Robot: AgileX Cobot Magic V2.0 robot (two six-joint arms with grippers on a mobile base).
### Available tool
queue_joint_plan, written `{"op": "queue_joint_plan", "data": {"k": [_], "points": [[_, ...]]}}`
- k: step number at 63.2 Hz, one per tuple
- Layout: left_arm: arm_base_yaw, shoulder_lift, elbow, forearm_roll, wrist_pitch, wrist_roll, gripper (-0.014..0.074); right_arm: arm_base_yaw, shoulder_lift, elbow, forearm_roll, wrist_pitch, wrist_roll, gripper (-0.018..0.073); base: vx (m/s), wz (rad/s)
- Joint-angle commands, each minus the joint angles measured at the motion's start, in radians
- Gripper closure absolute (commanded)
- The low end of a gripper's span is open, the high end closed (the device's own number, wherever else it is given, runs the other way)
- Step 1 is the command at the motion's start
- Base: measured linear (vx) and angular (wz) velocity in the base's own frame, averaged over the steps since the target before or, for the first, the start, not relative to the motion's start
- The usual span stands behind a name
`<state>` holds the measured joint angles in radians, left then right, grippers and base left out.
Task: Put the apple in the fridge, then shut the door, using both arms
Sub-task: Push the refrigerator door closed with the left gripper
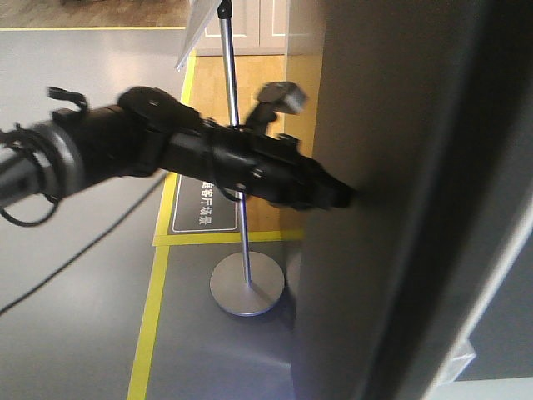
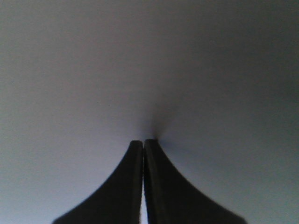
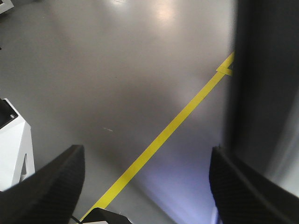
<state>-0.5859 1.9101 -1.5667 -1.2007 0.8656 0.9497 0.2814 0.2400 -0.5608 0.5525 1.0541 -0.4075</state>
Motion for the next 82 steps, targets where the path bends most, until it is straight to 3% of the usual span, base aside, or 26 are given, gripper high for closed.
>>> {"op": "queue_joint_plan", "data": {"k": [1, 9, 21, 28, 41, 45, 50, 57, 71, 75, 82], "points": [[-0.065, -0.052, -0.032, -0.083, -0.062, 0.016, 0.0603, 0.000, 0.012, -0.020, 0.031, -0.052, -0.005, 0.0029, 0.00, 0.00], [-0.102, -0.052, -0.032, -0.064, -0.080, 0.027, 0.0603, 0.000, 0.012, -0.020, 0.031, -0.052, -0.005, 0.0029, 0.00, 0.00], [-0.101, -0.062, -0.032, -0.015, -0.072, 0.009, 0.0603, 0.000, 0.012, -0.020, 0.031, -0.052, -0.005, 0.0029, 0.00, 0.00], [-0.101, -0.088, -0.032, 0.123, -0.104, -0.063, 0.0603, 0.000, 0.012, -0.020, 0.031, -0.052, -0.005, 0.0029, 0.00, 0.00], [-0.101, -0.194, -0.002, 0.454, -0.176, -0.281, 0.0603, 0.000, 0.012, -0.020, 0.031, -0.052, -0.005, 0.0029, 0.00, 0.00], [-0.101, -0.253, 0.063, 0.500, -0.211, -0.292, 0.0603, 0.000, 0.012, -0.020, 0.031, -0.052, -0.005, 0.0029, 0.00, 0.00], [-0.096, -0.335, 0.178, 0.499, -0.291, -0.284, 0.0603, 0.000, 0.012, -0.020, 0.031, -0.052, -0.010, 0.0029, 0.00, 0.00], [-0.060, -0.486, 0.360, 0.500, -0.367, -0.284, 0.0603, 0.000, 0.012, -0.020, 0.032, -0.052, -0.009, 0.0029, 0.00, 0.00], [0.087, -0.754, 0.592, 0.530, -0.364, -0.328, 0.0603, 0.000, 0.012, -0.020, 0.032, -0.052, -0.009, 0.0029, 0.00, 0.00], [0.123, -0.818, 0.646, 0.593, -0.364, -0.385, 0.0603, 0.000, 0.012, -0.020, 0.032, -0.055, -0.009, 0.0029, 0.00, 0.00], [0.178, -0.924, 0.731, 0.769, -0.355, -0.551, 0.0603, 0.000, 0.012, -0.020, 0.035, -0.068, -0.009, 0.0029, 0.00, 0.00]]}}
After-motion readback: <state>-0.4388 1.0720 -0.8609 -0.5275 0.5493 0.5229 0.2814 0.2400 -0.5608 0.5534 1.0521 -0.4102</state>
